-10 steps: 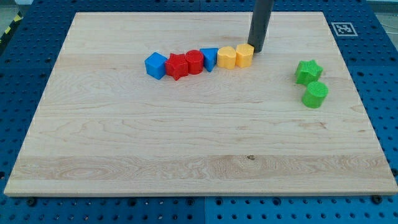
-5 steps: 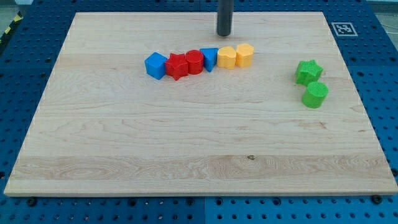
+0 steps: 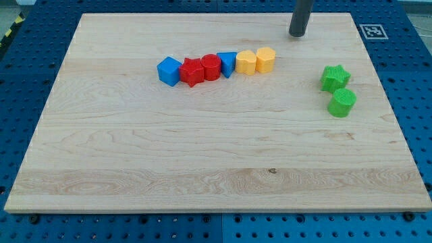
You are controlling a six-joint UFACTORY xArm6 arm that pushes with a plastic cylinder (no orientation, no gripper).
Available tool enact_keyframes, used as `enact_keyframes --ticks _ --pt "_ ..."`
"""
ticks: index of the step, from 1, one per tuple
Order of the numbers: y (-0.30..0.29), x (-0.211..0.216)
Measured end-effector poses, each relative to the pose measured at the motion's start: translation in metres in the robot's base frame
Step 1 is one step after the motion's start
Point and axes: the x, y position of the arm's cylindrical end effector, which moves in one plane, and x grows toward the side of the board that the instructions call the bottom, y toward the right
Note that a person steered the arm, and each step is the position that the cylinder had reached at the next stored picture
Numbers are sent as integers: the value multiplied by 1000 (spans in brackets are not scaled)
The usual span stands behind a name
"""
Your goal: Move your hand to the right of green circle
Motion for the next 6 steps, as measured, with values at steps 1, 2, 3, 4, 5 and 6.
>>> enact_keyframes --ticks 1,2,3,4,5,6 --pt "34 1" --pt "76 12" --pt "107 49" --pt "137 93" --pt "164 138" --pt "172 173"
